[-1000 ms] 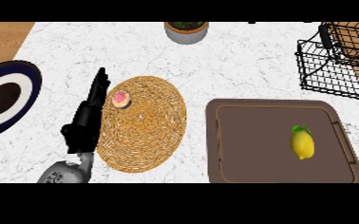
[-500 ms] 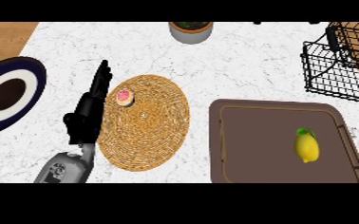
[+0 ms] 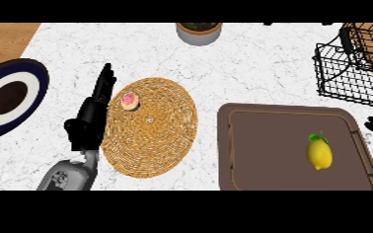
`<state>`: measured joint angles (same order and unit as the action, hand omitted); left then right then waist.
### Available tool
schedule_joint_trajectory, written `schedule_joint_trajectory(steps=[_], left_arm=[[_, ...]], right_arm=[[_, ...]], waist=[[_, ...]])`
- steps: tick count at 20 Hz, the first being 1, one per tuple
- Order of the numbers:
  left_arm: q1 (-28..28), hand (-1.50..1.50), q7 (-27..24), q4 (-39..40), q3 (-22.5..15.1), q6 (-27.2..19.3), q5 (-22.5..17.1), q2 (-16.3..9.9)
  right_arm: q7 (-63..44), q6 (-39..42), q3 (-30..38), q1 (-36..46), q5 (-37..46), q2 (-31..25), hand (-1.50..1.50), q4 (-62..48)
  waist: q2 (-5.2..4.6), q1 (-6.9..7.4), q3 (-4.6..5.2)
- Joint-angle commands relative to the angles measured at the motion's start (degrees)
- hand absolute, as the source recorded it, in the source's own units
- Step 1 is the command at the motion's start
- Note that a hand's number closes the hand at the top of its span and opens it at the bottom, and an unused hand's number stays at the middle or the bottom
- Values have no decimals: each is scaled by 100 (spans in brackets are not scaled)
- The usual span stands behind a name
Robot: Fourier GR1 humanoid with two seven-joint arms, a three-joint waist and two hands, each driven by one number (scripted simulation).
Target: Pick the lemon from the tray and place it in the tiered basket
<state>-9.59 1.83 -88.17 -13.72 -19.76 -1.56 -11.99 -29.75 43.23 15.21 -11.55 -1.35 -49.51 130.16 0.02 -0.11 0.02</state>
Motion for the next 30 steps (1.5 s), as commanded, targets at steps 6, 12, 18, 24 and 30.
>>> schedule_joint_trajectory(steps=[6,12,18,24,30], left_arm=[[110,0,210,-199,16,82,369,178],[-66,0,-263,375,362,345,261,273],[91,0,174,-188,280,304,492,300],[413,0,-196,-185,539,585,297,266],[127,0,-177,182,428,462,704,608]], right_arm=[[231,626,-64,273,1214,484,-150,-142],[1337,594,-288,72,2486,725,-150,-426],[1930,305,-727,-5,3452,847,-150,-183],[2477,-282,-604,-355,4345,1014,-150,-577],[2573,-192,-608,157,4639,1331,-150,-1340]], waist=[[3,4,-3],[-5,-22,-5],[4,-3,-6],[9,-19,-4],[-2,-5,-2]])
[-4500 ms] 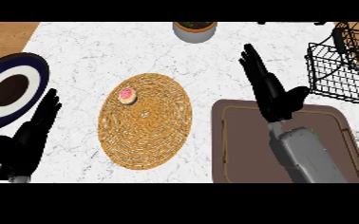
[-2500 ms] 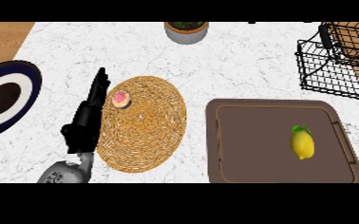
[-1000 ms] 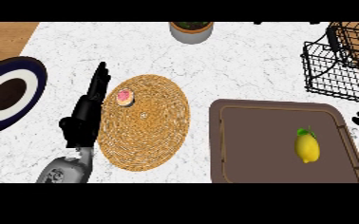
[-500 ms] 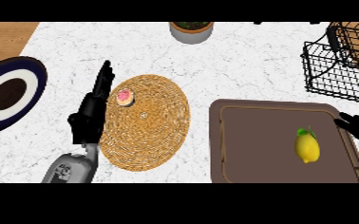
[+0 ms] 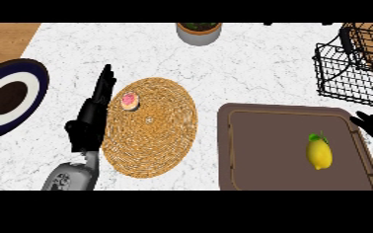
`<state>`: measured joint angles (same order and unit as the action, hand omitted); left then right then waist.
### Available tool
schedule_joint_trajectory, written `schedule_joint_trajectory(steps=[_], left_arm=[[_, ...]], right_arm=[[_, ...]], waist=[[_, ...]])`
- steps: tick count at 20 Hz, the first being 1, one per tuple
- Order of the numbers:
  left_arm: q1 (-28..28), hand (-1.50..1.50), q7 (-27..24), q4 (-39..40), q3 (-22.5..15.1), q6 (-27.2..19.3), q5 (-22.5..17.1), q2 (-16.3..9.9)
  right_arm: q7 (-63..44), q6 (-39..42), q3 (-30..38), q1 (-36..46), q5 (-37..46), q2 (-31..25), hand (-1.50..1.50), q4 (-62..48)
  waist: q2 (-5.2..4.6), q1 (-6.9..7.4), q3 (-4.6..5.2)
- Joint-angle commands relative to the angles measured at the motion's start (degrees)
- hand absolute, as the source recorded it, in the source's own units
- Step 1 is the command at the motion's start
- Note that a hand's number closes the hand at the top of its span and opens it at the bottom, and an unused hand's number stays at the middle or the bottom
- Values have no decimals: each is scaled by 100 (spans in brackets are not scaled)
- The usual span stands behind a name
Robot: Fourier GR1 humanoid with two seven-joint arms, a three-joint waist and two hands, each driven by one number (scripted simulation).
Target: Pick the lemon from the tray and place it in the tiered basket
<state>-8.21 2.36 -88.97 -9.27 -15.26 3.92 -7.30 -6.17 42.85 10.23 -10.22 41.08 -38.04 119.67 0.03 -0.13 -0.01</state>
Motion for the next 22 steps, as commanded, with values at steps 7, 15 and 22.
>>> schedule_joint_trajectory(steps=[7,15,22], left_arm=[[-288,0,451,-147,269,155,133,66],[124,0,-271,90,357,460,91,135],[10,0,74,-103,307,341,360,376]], right_arm=[[646,98,162,184,463,220,-150,-719],[939,168,16,617,709,527,-150,-1176],[1146,126,136,465,947,826,-150,-1163]], waist=[[1,1,0],[-4,18,2],[-1,2,1]])
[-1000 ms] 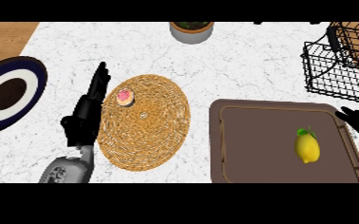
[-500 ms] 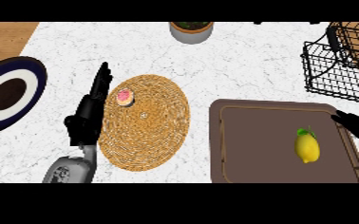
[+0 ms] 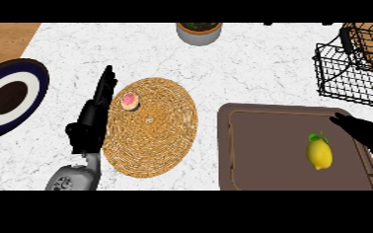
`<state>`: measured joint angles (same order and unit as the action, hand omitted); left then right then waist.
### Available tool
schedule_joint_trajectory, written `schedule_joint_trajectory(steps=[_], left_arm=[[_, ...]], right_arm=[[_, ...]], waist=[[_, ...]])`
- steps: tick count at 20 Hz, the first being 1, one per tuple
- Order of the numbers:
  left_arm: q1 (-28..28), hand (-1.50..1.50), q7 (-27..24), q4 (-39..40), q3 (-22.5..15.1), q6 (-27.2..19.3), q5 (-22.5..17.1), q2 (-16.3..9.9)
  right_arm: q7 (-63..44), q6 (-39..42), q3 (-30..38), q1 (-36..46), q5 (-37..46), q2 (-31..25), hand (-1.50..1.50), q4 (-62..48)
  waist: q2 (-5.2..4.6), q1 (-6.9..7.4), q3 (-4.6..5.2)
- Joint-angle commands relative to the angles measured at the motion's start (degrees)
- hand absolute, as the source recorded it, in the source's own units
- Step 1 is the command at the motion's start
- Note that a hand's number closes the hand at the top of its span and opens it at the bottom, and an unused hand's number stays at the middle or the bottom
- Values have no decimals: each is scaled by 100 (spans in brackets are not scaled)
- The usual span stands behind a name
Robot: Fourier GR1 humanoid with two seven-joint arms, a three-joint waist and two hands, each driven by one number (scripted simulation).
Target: Pick the lemon from the tray and place it in the tiered basket
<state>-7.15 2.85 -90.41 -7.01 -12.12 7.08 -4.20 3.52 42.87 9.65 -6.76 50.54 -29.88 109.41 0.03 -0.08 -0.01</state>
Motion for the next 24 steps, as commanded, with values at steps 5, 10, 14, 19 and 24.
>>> schedule_joint_trajectory(steps=[5,10,14,19,24], left_arm=[[-193,0,-251,508,259,11,88,93],[54,0,53,-139,189,260,74,44],[129,0,-210,88,35,86,252,263],[-57,0,-364,454,333,229,132,178],[49,0,18,-85,257,282,237,160]], right_arm=[[-321,67,-341,-28,416,578,-150,101],[-45,-59,-364,17,684,503,-150,-217],[220,-439,-296,724,766,457,-150,-1428],[-93,-114,-446,431,822,784,-150,-626],[411,-655,-376,289,985,694,-150,-1191]], waist=[[-2,-12,1],[2,0,1],[-5,21,0],[0,-3,2],[2,-1,0]])
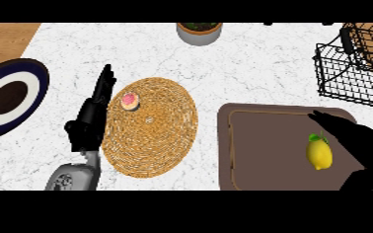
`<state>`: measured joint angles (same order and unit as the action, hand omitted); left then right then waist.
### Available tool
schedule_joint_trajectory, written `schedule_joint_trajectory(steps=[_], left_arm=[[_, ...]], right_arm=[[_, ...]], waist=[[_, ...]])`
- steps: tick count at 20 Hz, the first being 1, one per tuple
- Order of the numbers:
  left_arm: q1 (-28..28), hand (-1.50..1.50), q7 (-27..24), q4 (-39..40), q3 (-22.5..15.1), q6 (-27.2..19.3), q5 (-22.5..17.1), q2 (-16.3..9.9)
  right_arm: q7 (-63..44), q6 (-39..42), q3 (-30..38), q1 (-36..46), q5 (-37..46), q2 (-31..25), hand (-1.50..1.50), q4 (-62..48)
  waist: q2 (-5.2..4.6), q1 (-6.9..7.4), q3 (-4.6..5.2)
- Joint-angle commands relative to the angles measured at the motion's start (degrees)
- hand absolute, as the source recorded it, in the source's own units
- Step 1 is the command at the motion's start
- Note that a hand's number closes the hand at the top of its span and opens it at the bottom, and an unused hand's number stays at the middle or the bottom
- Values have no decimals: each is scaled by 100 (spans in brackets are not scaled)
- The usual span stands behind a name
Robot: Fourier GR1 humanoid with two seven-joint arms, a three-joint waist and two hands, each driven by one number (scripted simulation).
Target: Pick the lemon from the tray and place it in the tiered basket
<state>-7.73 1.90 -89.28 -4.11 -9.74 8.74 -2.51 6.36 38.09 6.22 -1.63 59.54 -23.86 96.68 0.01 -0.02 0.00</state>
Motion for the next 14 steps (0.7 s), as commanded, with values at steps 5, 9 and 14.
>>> schedule_joint_trajectory(steps=[5,9,14], left_arm=[[131,0,158,-263,99,154,-63,-26],[22,0,-235,209,-26,-120,143,241],[-12,0,388,-355,-63,28,142,148]], right_arm=[[7,-396,-203,-112,188,428,-150,-193],[145,-758,-8,-463,115,535,-150,-174],[169,-1417,-104,-118,402,634,150,-430]], waist=[[2,-1,0],[1,-28,0],[3,-7,-1]])
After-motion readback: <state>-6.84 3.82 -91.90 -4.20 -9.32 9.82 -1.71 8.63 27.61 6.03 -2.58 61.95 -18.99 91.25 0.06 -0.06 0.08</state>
